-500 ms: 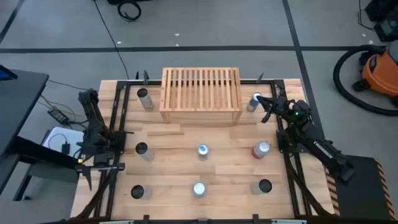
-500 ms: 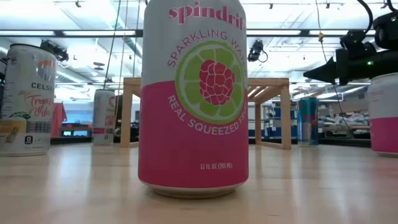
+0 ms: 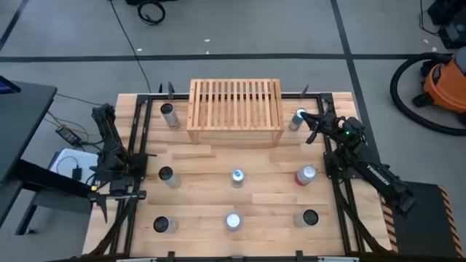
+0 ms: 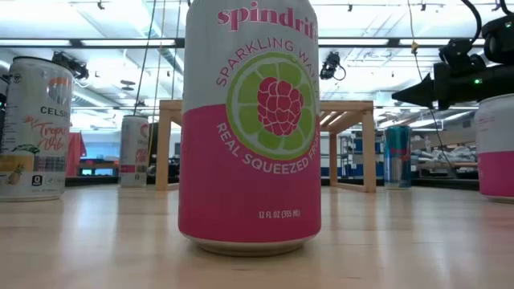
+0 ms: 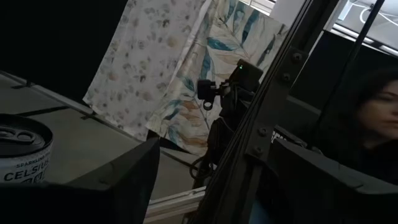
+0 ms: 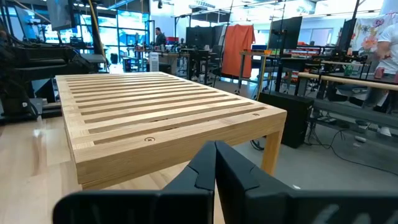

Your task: Place canned beverage on shelf

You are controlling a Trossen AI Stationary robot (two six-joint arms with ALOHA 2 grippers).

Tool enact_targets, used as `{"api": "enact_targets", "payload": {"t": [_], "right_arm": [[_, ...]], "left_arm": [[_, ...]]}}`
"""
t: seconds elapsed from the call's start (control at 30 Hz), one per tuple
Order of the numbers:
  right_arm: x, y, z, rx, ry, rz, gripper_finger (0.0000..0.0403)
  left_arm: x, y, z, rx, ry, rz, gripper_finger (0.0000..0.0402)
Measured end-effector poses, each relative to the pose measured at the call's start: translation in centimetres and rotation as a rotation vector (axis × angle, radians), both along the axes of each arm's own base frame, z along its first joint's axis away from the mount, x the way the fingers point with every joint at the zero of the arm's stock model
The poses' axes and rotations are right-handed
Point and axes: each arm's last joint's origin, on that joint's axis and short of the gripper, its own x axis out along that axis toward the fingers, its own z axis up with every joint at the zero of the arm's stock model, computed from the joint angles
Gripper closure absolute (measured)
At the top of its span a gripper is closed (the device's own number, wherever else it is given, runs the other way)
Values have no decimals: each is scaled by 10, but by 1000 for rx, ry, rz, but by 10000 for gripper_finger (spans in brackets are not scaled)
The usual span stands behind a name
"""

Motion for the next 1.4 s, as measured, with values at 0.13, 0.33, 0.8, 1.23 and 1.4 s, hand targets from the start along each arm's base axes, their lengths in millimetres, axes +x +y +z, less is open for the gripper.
{"api": "enact_targets", "payload": {"t": [0.13, 0.33, 0.8, 1.23, 1.4], "right_arm": [[0, 0, 0, 0, 0, 0, 389], [0, 0, 0, 0, 0, 0, 389], [0, 0, 0, 0, 0, 0, 389], [0, 0, 0, 0, 0, 0, 389], [0, 0, 0, 0, 0, 0, 389]], "left_arm": [[0, 0, 0, 0, 0, 0, 88], [0, 0, 0, 0, 0, 0, 88], [0, 0, 0, 0, 0, 0, 88], [0, 0, 0, 0, 0, 1, 88], [2, 0, 0, -6, 6, 55, 88]]}}
